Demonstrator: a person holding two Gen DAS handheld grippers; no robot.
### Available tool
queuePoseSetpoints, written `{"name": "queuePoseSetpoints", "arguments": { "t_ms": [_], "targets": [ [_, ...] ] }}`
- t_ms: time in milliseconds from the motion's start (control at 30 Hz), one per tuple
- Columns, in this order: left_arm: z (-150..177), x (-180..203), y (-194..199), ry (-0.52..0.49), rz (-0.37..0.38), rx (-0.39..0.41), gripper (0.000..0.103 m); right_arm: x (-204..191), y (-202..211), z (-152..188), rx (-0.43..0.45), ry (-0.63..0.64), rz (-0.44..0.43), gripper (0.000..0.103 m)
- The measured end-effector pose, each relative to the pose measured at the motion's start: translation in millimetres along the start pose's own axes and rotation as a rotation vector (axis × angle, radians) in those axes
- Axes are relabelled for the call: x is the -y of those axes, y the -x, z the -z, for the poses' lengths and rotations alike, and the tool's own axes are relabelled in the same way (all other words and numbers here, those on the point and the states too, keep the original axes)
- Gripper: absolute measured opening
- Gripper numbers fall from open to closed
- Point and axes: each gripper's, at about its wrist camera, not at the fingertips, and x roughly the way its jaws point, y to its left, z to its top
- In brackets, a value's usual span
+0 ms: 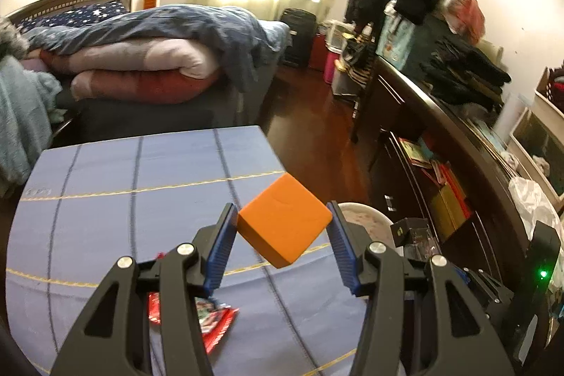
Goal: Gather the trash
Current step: 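Lift and carry the cube and cigarette pack over the wastebasket with both tools, then open both tools to drop the cube and cigarette pack into the basket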
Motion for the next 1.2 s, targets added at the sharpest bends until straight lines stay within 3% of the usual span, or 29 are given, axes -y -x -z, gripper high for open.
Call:
{"name": "queuePoseSetpoints", "arguments": {
  "t_ms": [600, 1200],
  "targets": [
    [-4.2, 86.4, -91.1, -0.144, 0.114, -0.082, 0.052, 72.2, -45.4, 0.8, -0.051, -0.104, 0.105, 0.053],
    [2.3, 119.5, -175.9, -0.187, 0.173, -0.182, 0.054, 96.9, -100.4, -1.1, -0.089, -0.119, 0.154, 0.053]
  ]
}}
